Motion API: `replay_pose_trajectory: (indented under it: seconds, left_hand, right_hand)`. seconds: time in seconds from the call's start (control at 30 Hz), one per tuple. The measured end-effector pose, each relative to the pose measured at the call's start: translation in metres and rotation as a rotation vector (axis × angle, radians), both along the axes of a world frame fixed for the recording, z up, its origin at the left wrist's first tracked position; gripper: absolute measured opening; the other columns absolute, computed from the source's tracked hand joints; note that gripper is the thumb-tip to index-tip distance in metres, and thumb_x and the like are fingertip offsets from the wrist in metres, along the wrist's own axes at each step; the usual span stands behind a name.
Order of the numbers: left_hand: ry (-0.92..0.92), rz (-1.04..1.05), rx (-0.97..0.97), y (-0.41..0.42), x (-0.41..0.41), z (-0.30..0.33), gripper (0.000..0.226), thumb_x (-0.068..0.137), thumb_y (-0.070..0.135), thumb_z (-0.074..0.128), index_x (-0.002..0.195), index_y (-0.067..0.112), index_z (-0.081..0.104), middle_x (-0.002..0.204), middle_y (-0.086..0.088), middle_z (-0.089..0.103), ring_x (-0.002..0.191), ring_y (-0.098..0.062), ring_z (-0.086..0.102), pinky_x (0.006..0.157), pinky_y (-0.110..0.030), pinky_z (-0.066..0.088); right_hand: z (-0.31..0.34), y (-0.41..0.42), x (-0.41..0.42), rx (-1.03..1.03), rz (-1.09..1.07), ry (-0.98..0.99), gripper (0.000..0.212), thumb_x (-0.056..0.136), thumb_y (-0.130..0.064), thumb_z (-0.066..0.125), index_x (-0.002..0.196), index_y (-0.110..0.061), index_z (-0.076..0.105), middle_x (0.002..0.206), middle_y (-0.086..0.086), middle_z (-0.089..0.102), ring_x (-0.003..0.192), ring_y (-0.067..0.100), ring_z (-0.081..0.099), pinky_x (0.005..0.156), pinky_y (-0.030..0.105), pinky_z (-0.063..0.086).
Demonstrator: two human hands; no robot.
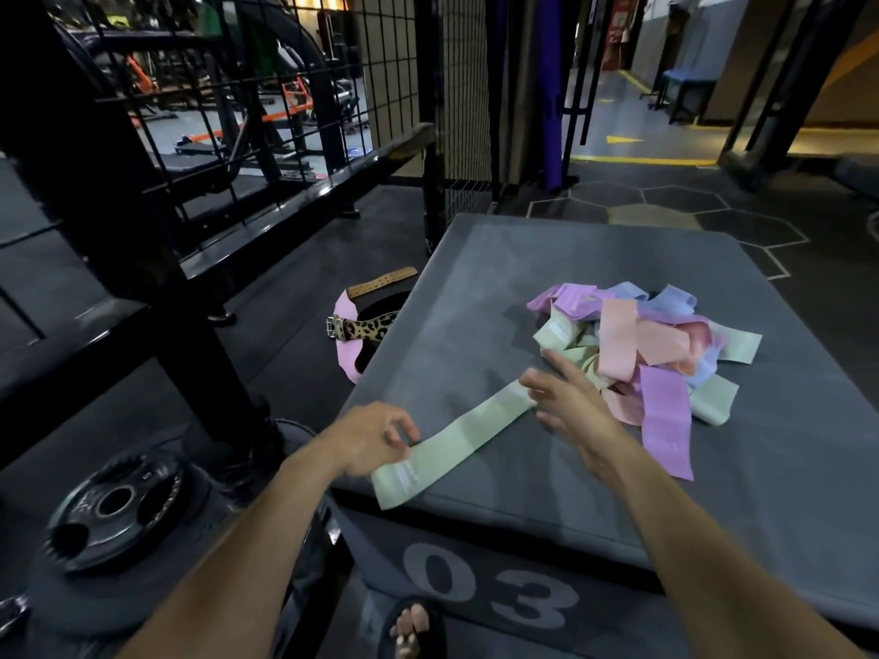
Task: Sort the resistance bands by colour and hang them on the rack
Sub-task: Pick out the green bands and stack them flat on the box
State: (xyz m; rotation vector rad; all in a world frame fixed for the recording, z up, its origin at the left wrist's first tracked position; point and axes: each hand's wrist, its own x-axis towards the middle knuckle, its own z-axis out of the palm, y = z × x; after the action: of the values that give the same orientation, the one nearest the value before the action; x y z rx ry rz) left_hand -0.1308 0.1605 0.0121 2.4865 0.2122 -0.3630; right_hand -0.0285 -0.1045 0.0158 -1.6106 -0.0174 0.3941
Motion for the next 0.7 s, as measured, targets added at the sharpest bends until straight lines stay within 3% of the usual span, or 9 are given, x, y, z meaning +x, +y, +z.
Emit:
replay_pose_trajectory:
  seconds: [0.07, 0.13, 0.23, 0.33, 0.57, 0.7]
  left_hand:
    - [0.001, 0.052, -0.050, -0.001, 0.001, -0.002, 0.012, 0.086, 0.023, 0.075, 0.091, 0.031, 0.068, 0.080, 0.007, 0.068, 0.066, -0.009, 0.065, 0.064, -0.023, 0.054]
    - [0.044, 0.076, -0.125, -0.007, 0.000, -0.002, 0.013, 0.088, 0.016, 0.074, 0.096, 0.022, 0.067, 0.085, 0.000, 0.069, 0.058, -0.009, 0.065, 0.053, -0.024, 0.054]
    - [0.133, 0.093, -0.277, -0.016, -0.001, -0.001, 0.021, 0.092, 0.011, 0.071, 0.112, 0.011, 0.063, 0.084, -0.003, 0.067, 0.057, -0.009, 0.062, 0.050, -0.025, 0.052]
    - [0.168, 0.087, -0.332, -0.017, -0.001, -0.002, 0.022, 0.095, 0.010, 0.067, 0.115, 0.012, 0.057, 0.082, -0.005, 0.065, 0.058, -0.011, 0.058, 0.051, -0.027, 0.052]
    - [-0.052, 0.177, -0.264, -0.004, 0.005, -0.012, 0.017, 0.089, 0.012, 0.071, 0.099, 0.022, 0.062, 0.078, 0.003, 0.070, 0.052, -0.005, 0.058, 0.051, -0.024, 0.048]
    - [-0.014, 0.179, -0.267, -0.001, 0.008, -0.013, 0.013, 0.089, 0.012, 0.070, 0.095, 0.021, 0.063, 0.077, 0.003, 0.068, 0.050, -0.006, 0.056, 0.046, -0.025, 0.046]
  right_hand:
    - [-0.009, -0.001, 0.003, -0.175, 0.018, -0.076, 0.053, 0.090, -0.026, 0.065, 0.140, -0.034, 0.050, 0.122, -0.005, 0.067, 0.110, 0.018, 0.064, 0.098, 0.038, 0.052]
    - [-0.017, -0.002, 0.005, -0.450, 0.067, -0.226, 0.046, 0.091, -0.015, 0.062, 0.137, -0.019, 0.054, 0.114, 0.003, 0.068, 0.106, 0.023, 0.064, 0.096, 0.035, 0.050]
    - [-0.031, 0.000, 0.008, -0.746, 0.098, -0.428, 0.047, 0.087, -0.011, 0.061, 0.134, -0.011, 0.058, 0.116, 0.012, 0.067, 0.110, 0.031, 0.063, 0.100, 0.038, 0.048]
    - [-0.036, 0.002, 0.009, -0.910, 0.164, -0.510, 0.052, 0.086, -0.019, 0.064, 0.138, -0.016, 0.057, 0.131, 0.014, 0.058, 0.120, 0.034, 0.055, 0.106, 0.040, 0.044]
    - [-0.037, 0.016, 0.006, -1.046, 0.231, -0.564, 0.031, 0.091, -0.026, 0.056, 0.116, -0.012, 0.066, 0.126, 0.011, 0.056, 0.116, 0.033, 0.054, 0.096, 0.039, 0.047]
    - [-0.036, 0.014, 0.016, -0.914, 0.174, -0.530, 0.040, 0.096, -0.020, 0.055, 0.134, -0.007, 0.058, 0.138, 0.014, 0.055, 0.127, 0.032, 0.052, 0.105, 0.041, 0.043]
